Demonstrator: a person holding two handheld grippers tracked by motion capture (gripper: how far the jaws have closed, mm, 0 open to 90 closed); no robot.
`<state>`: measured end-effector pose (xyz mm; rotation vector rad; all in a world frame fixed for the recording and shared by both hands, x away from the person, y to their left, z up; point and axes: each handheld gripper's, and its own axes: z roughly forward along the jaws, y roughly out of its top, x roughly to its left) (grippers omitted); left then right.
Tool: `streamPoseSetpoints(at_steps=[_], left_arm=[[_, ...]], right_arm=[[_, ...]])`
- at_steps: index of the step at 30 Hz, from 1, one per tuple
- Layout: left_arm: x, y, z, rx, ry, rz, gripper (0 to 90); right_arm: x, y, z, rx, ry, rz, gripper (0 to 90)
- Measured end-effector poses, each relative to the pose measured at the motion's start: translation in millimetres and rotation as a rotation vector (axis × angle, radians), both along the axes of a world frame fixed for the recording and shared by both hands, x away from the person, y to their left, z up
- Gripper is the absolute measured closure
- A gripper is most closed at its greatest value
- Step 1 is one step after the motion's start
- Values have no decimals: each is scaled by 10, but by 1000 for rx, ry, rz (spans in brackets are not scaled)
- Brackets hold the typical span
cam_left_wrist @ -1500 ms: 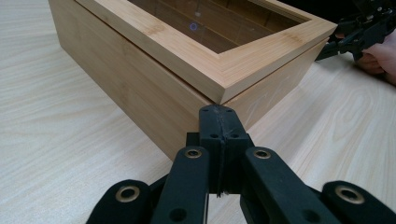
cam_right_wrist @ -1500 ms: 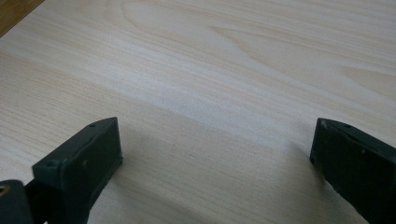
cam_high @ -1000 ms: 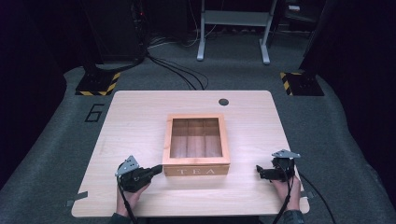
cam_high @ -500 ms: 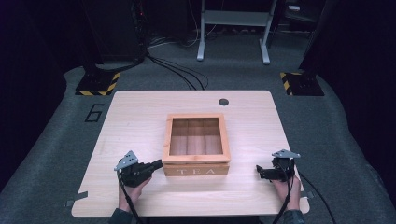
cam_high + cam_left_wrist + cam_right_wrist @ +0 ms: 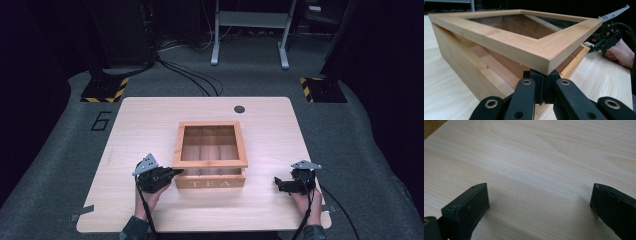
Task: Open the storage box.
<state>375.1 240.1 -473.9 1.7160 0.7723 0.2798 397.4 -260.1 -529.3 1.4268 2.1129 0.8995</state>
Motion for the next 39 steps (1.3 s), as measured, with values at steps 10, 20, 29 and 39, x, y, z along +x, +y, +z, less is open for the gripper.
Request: streamPoseSetpoints(at_steps=[10,20,29,39], left_arm=[[152,19,256,2,-39,-12,883],[319,20,357,-3,-39,-25,885],[474,-18,453,6,-35,-44,885],[561,-44,505,17,-62,-37,886]], right_arm=[[0,0,0,0,0,0,16],[0,-2,1,-1,0,-3,16],[1,-2,1,-1,0,-2,16],[1,-2,1,-1,0,-2,16]])
